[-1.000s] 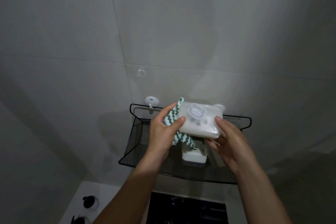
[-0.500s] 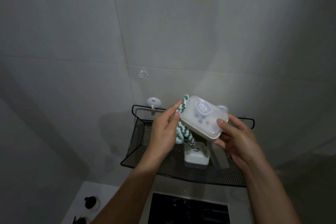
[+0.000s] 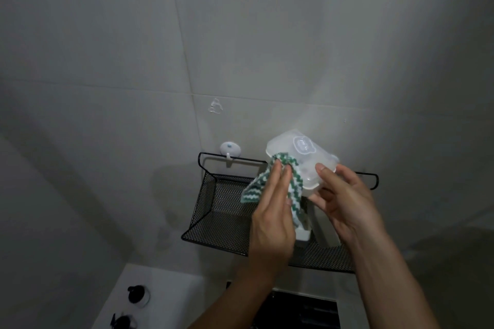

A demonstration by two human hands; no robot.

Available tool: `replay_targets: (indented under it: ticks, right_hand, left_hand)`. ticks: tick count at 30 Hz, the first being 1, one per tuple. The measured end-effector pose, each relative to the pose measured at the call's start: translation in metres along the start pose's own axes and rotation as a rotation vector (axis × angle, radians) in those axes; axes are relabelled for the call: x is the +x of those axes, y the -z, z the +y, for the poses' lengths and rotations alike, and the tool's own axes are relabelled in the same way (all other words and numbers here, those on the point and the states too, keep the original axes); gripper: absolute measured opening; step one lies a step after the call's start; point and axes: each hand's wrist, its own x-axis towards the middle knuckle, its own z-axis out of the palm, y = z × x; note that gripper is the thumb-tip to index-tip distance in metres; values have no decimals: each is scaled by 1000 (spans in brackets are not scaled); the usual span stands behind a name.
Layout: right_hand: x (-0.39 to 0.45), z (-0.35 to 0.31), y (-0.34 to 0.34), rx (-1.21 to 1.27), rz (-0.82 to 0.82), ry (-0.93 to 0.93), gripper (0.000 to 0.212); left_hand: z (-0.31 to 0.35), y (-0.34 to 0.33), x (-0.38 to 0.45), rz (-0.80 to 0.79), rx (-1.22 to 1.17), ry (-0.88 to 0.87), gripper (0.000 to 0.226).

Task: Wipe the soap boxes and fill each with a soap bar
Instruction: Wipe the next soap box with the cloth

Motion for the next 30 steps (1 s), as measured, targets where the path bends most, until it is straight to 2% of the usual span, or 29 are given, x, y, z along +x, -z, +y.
replay_targets:
  ticks: [5,10,13,16,19,22,24,30]
  right_hand:
    - [-5,1,2,-130,-5,121,26]
    - [-9,1,7,-232,-55,193,32]
    - [-9,3,8,-277,-79,211,36]
    - [-7,3,6,-260,-97,214,36]
    - [-4,0,8,-234,-108,196,42]
    - [-4,-1,15,-238,-114,165,52]
    - [-6,-2,20,-273,-143,165,55]
    - [-10,7,18,-355,-223,177,51]
  left_hand:
    - [-3,15,20,27,70,45,51]
    - [-7,30,32,4,128,27,47]
    - [-6,37,52,-64,217,18,45]
    - [3,35,62,-155,318,-87,46]
    - [13,30,55,-276,301,-219,48]
    - [15,33,49,-330,274,-293,46]
    - [13,40,54,-305,259,-275,42]
    - [9,55,92,-112,236,-67,25]
